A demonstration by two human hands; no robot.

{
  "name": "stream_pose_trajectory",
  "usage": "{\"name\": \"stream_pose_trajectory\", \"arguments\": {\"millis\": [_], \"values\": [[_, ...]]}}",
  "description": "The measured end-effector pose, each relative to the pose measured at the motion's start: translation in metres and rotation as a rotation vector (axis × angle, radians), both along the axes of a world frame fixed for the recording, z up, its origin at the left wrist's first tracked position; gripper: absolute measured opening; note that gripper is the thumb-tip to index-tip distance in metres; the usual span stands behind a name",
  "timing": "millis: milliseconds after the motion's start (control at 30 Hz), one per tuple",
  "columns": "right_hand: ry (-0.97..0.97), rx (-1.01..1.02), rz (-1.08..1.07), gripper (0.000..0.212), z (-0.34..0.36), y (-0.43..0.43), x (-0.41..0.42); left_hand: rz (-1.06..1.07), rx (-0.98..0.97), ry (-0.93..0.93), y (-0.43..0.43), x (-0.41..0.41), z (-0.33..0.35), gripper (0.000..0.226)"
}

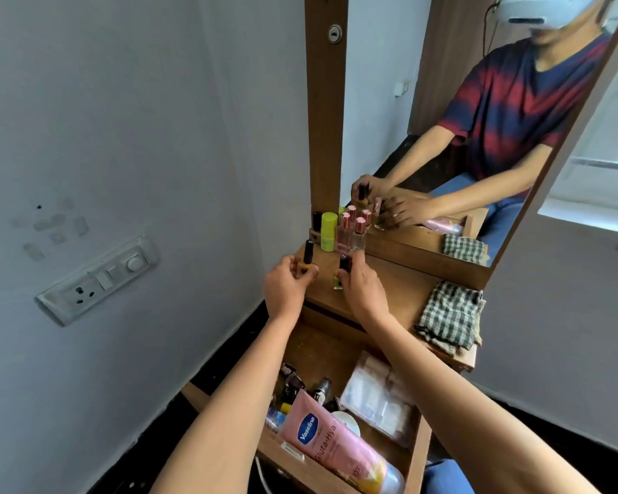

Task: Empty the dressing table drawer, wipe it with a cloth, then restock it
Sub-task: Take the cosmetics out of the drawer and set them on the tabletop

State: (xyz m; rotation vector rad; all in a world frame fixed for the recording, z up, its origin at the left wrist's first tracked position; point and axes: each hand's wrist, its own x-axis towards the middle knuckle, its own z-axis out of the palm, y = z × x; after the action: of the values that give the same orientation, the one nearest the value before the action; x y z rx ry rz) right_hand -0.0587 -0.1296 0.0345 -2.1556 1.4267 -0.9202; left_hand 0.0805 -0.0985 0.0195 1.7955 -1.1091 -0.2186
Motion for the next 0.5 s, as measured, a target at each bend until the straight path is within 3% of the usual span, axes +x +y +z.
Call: {"name": "stream_pose_trajectory", "arguments": {"millis": [167,500], "values": [[-0.069,0.032,0.014,0.036,-0.011,-0.010,-0.004,-0.030,0.072,-0.093,-0.023,0.003,-0.011,0.044],[-0.194,0.038,-0.047,0.039,-0.025,-0.031,0.013,-0.015,0.019,-0.044,-0.039,0.013,-0.021,0.040]]}}
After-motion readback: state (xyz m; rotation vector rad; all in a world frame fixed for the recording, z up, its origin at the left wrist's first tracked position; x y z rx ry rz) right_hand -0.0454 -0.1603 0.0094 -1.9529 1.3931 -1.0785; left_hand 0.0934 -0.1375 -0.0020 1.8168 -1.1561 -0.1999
